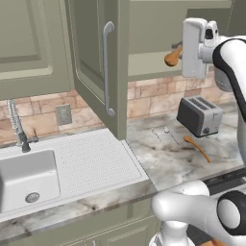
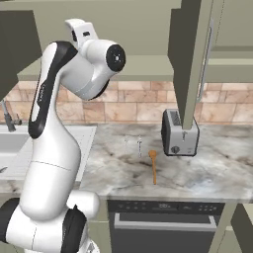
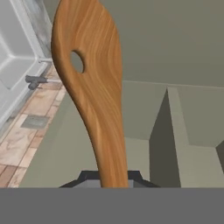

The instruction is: Organize the utensils by type. Pick up the wooden spoons from the counter and place them in the open cabinet. Then pick up the metallic utensils from the counter and place them in the open drawer.

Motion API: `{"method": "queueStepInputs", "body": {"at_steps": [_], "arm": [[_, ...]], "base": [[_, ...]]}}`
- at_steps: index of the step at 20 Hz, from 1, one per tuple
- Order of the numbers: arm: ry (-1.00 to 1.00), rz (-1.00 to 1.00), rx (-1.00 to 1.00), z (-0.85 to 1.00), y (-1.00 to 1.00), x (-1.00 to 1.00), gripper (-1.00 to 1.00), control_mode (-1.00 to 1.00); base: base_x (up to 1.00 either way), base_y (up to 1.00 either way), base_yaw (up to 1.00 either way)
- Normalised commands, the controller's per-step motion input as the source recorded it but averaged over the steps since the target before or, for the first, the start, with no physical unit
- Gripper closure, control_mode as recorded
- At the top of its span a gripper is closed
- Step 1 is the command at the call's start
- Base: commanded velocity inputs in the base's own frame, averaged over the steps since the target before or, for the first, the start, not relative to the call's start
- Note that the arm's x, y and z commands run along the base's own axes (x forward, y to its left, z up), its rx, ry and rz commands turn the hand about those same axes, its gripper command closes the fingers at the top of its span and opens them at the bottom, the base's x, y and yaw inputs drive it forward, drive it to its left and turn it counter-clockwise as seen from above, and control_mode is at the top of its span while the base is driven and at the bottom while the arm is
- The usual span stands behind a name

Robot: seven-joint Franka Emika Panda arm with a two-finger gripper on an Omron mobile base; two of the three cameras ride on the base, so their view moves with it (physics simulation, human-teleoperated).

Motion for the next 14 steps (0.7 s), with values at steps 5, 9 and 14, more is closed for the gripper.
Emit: {"method": "queueStepInputs", "body": {"at_steps": [5, 9, 14], "arm": [[-0.03, 0.0, -0.07, -0.06, 0.18, 0.2, 1.0, -1.0], [0.0, 0.0, -0.07, -0.09, 0.12, 0.09, 1.0, -1.0], [0.0, 0.0, -0.02, -0.04, 0.06, 0.22, 1.0, -1.0]], "base": [[0.0, 0.0, 0.0], [0.0, 0.0, 0.0], [0.0, 0.0, 0.0]]}}
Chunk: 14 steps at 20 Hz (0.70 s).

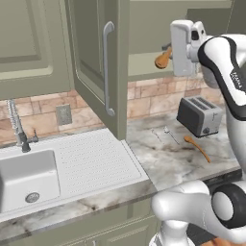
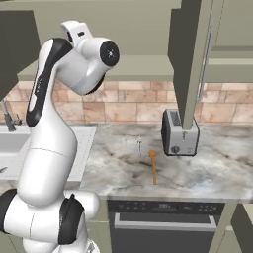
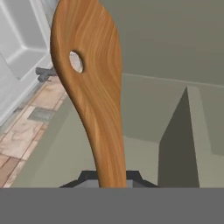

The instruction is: Organize the utensils by type. Pick up the wooden spoons from the counter and place them in the open cabinet. Then pick up the metallic utensils from the counter and place them in the open drawer.

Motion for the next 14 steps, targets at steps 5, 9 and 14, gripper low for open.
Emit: {"method": "queueStepInputs", "body": {"at_steps": [5, 9, 14], "arm": [[0.0, 0.0, 0.0, -0.01, 0.02, 0.33, 1.0, -1.0], [0.0, 0.0, 0.0, -0.15, 0.04, 0.22, 1.0, -1.0], [0.0, 0.0, 0.0, -0.19, 0.02, 0.29, 1.0, -1.0]], "base": [[0.0, 0.0, 0.0], [0.0, 0.0, 0.0], [0.0, 0.0, 0.0]]}}
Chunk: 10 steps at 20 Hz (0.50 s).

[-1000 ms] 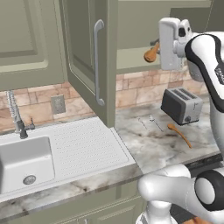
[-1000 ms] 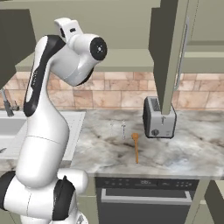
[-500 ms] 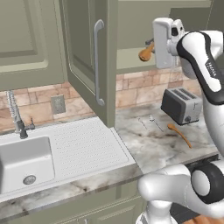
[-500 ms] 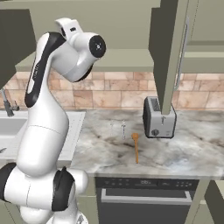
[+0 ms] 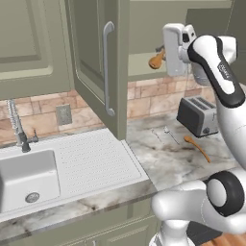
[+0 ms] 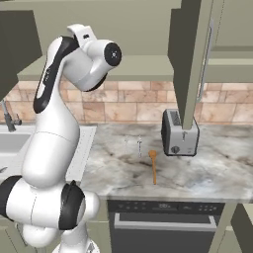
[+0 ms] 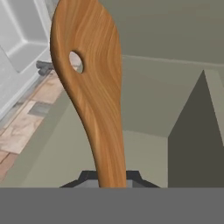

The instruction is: Organize the utensils by type. Pick up the wooden spoons from the counter and place them in the open cabinet. Then pick up the metallic utensils from the counter and place them in the open drawer.

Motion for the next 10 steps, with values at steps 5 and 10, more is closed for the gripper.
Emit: {"method": "queueStepInputs", "body": {"at_steps": [5, 10], "arm": [[0.0, 0.0, 0.0, -0.15, 0.0, 0.37, 1.0, -1.0], [0.0, 0.0, 0.0, -0.07, 0.0, 0.42, 1.0, -1.0]], "base": [[0.0, 0.0, 0.0], [0.0, 0.0, 0.0]]}}
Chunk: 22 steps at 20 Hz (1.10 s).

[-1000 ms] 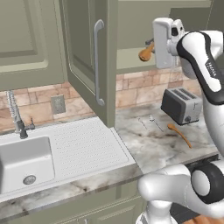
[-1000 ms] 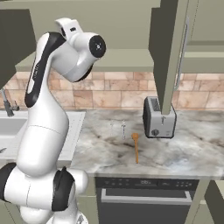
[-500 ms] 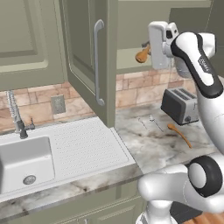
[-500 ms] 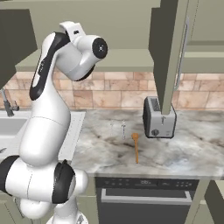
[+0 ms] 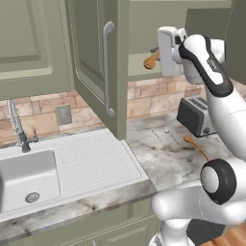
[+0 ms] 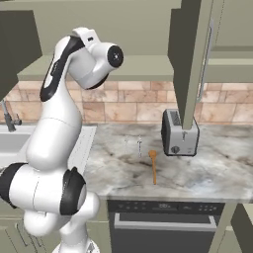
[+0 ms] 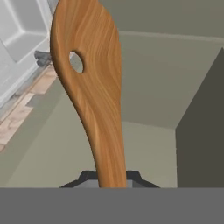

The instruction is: Organize the utensils by type. Pick up the wooden spoons from the counter and place them in the open cabinet. Then pick up the metallic utensils from the counter and place them in the open drawer.

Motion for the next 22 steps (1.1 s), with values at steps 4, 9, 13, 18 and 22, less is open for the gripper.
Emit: {"method": "queueStepInputs", "body": {"at_steps": [4, 9, 13, 18, 22], "arm": [[0.0, 0.0, 0.0, -0.01, 0.0, 0.46, 1.0, -1.0], [0.0, 0.0, -0.01, 0.0, 0.0, 0.44, 1.0, -1.0], [0.0, 0.0, -0.03, 0.0, 0.02, 0.39, 1.0, -1.0], [0.0, 0.0, -0.07, -0.05, 0.08, 0.31, 1.0, -1.0], [0.0, 0.0, -0.06, -0.22, 0.14, 0.3, 1.0, -1.0]], "base": [[0.0, 0.0, 0.0], [0.0, 0.0, 0.0], [0.0, 0.0, 0.0], [0.0, 0.0, 0.0], [0.0, 0.0, 0.0]]}}
